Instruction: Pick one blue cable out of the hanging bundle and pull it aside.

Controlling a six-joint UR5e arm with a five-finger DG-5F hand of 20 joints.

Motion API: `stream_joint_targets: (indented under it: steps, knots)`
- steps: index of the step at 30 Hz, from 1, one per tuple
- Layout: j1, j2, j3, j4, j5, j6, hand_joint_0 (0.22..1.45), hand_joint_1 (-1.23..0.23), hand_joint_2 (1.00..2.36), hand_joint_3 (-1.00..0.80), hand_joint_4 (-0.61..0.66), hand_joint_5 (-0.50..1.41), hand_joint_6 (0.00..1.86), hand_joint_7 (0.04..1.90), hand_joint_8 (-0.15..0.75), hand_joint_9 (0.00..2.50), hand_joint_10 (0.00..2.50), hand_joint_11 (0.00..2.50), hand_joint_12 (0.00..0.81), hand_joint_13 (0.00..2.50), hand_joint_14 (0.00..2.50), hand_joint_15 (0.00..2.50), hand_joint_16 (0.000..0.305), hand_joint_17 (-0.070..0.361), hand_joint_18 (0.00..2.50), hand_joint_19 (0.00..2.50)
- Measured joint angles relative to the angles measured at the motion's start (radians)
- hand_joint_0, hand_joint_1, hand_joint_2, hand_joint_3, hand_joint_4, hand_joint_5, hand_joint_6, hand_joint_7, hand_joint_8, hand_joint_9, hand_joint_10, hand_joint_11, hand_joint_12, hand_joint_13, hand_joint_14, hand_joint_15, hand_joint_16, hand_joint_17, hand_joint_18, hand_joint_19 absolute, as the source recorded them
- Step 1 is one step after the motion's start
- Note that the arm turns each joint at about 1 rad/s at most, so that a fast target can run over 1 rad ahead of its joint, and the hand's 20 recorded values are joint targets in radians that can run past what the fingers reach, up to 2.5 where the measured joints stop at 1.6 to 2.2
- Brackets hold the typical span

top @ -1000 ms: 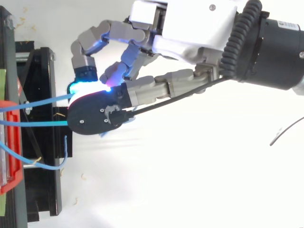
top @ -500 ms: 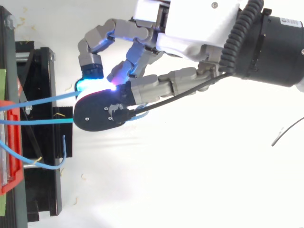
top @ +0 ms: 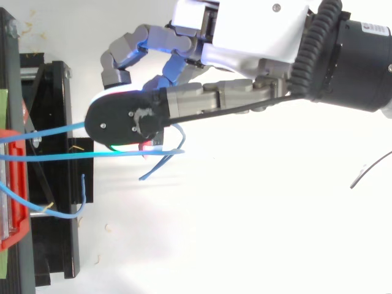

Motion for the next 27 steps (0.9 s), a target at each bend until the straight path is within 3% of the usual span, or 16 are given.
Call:
stream_joint_targets:
  steps: [6,18,27]
  knots:
    - [0.000,0.000,0.000,-0.002,0.000,0.001,0.56,-0.71,1.01,0.00,0.20,-0.13,0.92,1.28,0.354,1.05,0.02,0.66,0.397,0.81,0.02,0.54,0.061,0.138,0.78,0.50]
    - [0.000,0.001,0.001,-0.001,0.002,0.000,0.63,-0.78,1.02,-0.06,0.05,-0.15,0.93,1.35,0.297,0.99,0.02,0.70,0.340,0.75,0.02,0.55,0.050,0.112,0.70,0.49]
    - [0.000,0.004,0.002,-0.003,0.000,0.001,0.63,-0.77,1.03,-0.04,0.01,-0.15,0.93,1.35,0.279,0.99,0.02,0.69,0.333,0.74,0.02,0.53,0.048,0.108,0.67,0.49]
